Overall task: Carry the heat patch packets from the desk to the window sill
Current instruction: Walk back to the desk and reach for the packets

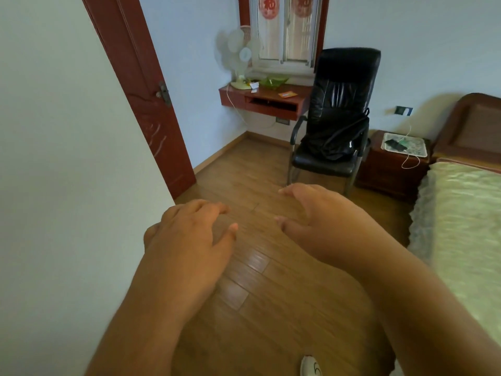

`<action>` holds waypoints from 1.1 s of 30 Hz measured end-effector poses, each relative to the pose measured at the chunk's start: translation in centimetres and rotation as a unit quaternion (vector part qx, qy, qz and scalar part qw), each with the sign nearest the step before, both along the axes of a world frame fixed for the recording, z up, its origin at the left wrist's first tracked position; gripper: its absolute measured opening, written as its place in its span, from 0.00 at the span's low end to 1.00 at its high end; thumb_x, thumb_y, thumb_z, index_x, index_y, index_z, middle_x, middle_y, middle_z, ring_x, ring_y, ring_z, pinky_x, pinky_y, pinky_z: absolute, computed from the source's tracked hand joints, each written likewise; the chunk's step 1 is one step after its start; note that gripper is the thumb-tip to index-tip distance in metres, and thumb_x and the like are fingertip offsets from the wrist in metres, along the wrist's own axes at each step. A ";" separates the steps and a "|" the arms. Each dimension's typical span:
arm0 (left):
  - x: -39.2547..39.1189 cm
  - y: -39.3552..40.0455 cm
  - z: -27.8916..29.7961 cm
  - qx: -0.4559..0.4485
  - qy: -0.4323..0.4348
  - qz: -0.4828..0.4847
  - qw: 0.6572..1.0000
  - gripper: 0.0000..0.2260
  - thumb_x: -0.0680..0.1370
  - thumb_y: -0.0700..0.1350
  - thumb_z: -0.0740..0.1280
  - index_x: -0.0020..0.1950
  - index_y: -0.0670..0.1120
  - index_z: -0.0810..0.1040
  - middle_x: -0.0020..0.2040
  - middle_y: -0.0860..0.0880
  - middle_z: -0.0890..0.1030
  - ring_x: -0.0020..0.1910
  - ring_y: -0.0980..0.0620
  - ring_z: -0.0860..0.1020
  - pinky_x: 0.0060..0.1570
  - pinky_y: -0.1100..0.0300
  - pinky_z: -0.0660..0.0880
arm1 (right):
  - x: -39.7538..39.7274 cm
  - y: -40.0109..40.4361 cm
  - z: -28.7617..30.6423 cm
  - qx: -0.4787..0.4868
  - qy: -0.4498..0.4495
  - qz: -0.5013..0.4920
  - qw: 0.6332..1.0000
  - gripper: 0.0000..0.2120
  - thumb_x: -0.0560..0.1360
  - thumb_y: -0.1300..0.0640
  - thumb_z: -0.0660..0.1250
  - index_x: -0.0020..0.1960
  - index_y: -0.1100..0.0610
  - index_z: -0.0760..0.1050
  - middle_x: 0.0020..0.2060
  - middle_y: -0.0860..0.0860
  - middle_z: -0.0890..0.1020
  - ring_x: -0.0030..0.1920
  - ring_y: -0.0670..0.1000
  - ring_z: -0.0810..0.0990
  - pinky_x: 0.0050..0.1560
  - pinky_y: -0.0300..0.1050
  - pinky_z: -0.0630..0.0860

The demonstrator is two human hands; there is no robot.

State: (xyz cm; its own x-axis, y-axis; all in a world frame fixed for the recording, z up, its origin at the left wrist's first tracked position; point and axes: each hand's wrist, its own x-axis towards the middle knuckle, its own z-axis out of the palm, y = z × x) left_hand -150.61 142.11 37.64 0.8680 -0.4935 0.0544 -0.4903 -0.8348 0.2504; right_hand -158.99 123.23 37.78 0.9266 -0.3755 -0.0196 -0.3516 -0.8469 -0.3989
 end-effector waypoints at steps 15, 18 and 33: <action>8.2 -18.1 2.9 -0.043 -0.050 -0.020 0.998 0.19 0.81 0.64 0.57 0.71 0.64 0.69 0.71 0.63 0.71 0.72 0.57 0.65 0.69 0.51 0.67 | 8.3 -18.5 3.5 -0.013 -0.035 -0.007 0.999 0.30 0.80 0.39 0.65 0.79 0.42 0.62 0.76 0.44 0.72 0.68 0.48 0.76 0.69 0.49 0.75; 9.7 -22.4 3.4 -0.070 -0.043 -0.058 0.995 0.19 0.81 0.64 0.57 0.71 0.65 0.68 0.71 0.64 0.70 0.73 0.58 0.64 0.70 0.50 0.65 | 8.5 -22.2 4.4 -0.024 -0.042 -0.034 0.998 0.30 0.80 0.38 0.65 0.79 0.43 0.63 0.73 0.44 0.74 0.68 0.48 0.76 0.68 0.50 0.77; 22.9 -36.1 3.4 -0.083 -0.013 -0.210 0.974 0.20 0.82 0.62 0.59 0.74 0.63 0.67 0.73 0.61 0.70 0.74 0.56 0.64 0.72 0.49 0.67 | 16.4 -31.3 4.6 -0.054 -0.026 -0.180 0.982 0.29 0.80 0.37 0.64 0.78 0.41 0.62 0.73 0.43 0.74 0.69 0.48 0.76 0.63 0.46 0.76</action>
State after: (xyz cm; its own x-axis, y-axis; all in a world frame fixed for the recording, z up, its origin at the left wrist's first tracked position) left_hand -127.71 106.02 41.07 0.5889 -0.7874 0.1820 -0.7876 -0.5086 0.3479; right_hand -142.64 91.98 42.36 0.7317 -0.6766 0.0830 -0.6177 -0.7096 -0.3390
